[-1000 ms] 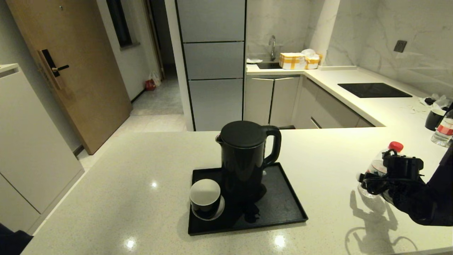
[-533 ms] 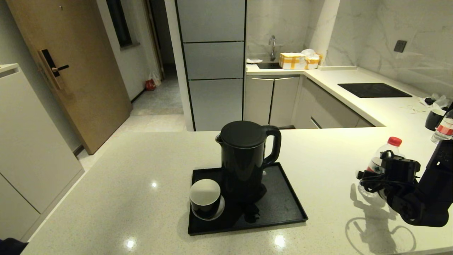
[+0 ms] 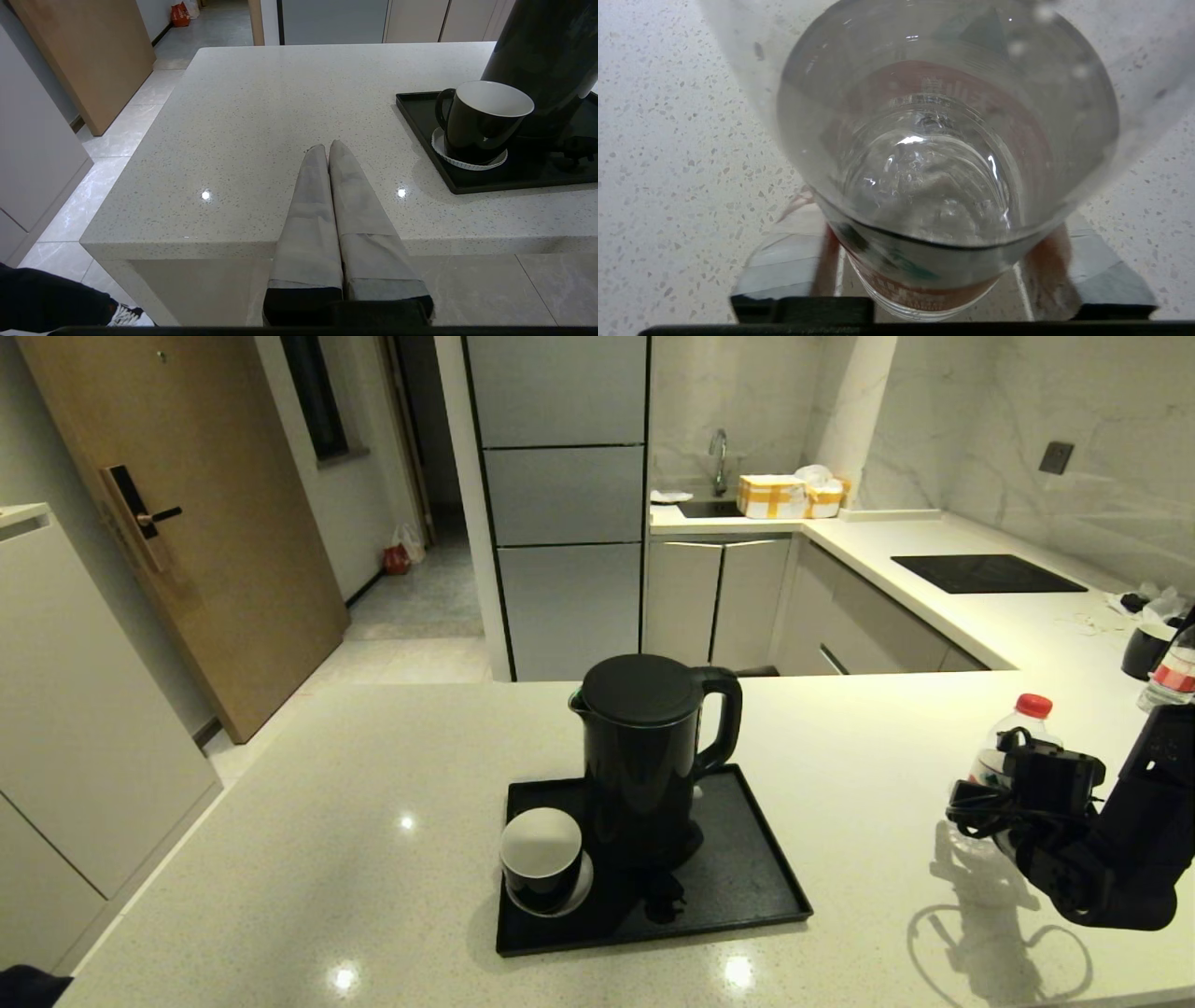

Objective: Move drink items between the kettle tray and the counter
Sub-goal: Return the bottled water to its original position

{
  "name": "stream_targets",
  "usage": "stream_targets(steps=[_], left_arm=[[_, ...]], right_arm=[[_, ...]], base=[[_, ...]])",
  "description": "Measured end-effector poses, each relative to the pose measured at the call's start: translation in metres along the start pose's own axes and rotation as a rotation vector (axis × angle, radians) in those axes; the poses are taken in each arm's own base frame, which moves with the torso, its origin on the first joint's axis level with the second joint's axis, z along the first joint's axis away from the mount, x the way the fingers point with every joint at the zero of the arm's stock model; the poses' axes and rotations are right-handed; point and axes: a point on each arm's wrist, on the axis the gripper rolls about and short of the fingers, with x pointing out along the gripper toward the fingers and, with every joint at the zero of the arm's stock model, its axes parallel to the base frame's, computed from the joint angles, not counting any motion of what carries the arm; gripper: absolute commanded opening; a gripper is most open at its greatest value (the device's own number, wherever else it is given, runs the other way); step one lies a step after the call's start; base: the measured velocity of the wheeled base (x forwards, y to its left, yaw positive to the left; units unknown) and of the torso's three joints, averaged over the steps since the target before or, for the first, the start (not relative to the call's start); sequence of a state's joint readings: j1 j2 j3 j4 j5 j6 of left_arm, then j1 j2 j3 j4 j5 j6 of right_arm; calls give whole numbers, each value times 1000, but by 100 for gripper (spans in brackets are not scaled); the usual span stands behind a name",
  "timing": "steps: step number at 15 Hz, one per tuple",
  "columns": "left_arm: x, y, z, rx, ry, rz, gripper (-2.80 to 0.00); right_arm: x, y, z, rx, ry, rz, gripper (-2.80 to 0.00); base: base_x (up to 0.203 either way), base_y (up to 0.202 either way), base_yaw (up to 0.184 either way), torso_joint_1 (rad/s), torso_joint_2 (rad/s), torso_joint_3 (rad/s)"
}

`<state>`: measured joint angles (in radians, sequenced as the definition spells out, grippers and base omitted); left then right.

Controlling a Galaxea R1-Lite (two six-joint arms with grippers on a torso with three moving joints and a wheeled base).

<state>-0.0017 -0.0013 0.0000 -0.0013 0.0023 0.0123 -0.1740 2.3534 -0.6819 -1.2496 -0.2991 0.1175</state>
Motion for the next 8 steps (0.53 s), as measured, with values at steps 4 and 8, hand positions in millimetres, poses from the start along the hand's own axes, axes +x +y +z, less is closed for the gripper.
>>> stream_targets(steps=[4,8], left_arm=[[0,0,0,0,0,0,-280],[0,0,0,0,0,0,-280]], right_arm=[[-7,-1,-2,-45,-27,3,-280],[-41,26,6,-84,-39,98,-280]], base=[[0,0,0,0,0,0],[0,0,0,0,0,0]])
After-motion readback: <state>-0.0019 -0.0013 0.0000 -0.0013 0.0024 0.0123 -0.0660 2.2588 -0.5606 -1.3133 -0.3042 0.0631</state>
